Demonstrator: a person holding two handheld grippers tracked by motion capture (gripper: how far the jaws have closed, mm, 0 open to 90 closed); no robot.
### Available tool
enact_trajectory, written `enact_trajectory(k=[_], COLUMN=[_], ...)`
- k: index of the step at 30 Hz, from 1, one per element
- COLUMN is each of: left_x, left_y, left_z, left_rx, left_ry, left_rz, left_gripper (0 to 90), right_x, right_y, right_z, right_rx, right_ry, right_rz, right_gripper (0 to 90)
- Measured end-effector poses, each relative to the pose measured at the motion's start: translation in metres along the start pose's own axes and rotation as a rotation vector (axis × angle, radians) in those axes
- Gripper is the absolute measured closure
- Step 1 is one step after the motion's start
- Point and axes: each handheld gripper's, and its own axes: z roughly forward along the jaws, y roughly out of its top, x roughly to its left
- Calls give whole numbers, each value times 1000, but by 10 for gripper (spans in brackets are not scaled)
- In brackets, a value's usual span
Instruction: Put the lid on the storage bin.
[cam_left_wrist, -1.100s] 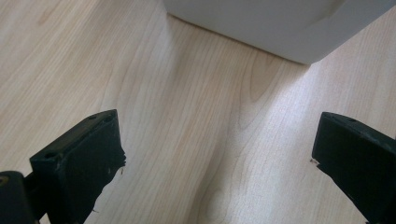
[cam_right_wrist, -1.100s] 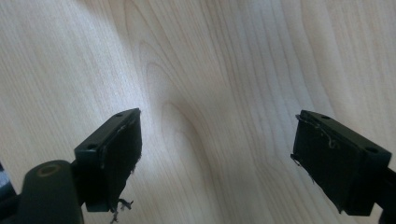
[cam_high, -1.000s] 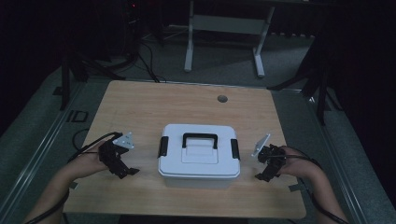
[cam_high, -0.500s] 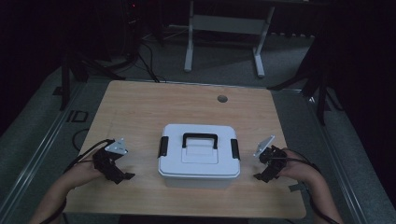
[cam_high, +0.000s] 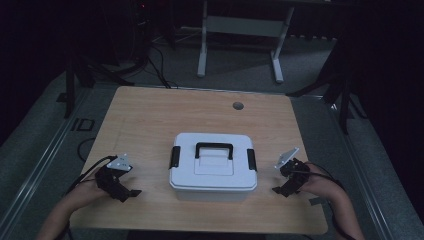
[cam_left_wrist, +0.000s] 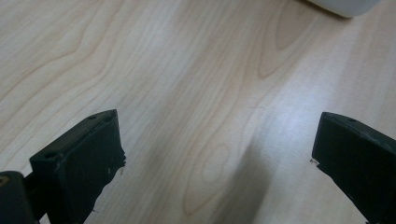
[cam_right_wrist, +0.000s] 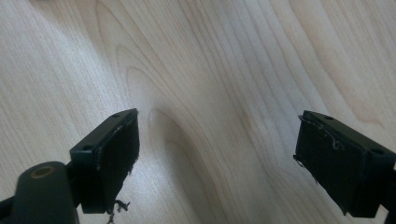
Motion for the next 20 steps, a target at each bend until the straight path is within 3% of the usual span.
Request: enact_trajectory(k=[3,7,13,15,20], left_x=[0,-2,-3,-3,-1], left_y=[-1,-3,-8,-10,-13], left_z=[4,2,0,0,-2], left_rx=[16,-22,-29,-39,-39], left_ry=[26,23,39,67,88], left_rz=[1,-9,-13,-20,-34], left_gripper=[13,13,13,13,13], right_x=[0,0,-1,-2,-4], right_y=[-2,-5,-9,-11,-13], right_z=[2,4,7,8,9], right_rx=[-8,-25,-37,-49,-69], right_ry=[0,0,12,15,14], right_rz=[8,23,37,44,72], right_gripper=[134,134,134,134,134])
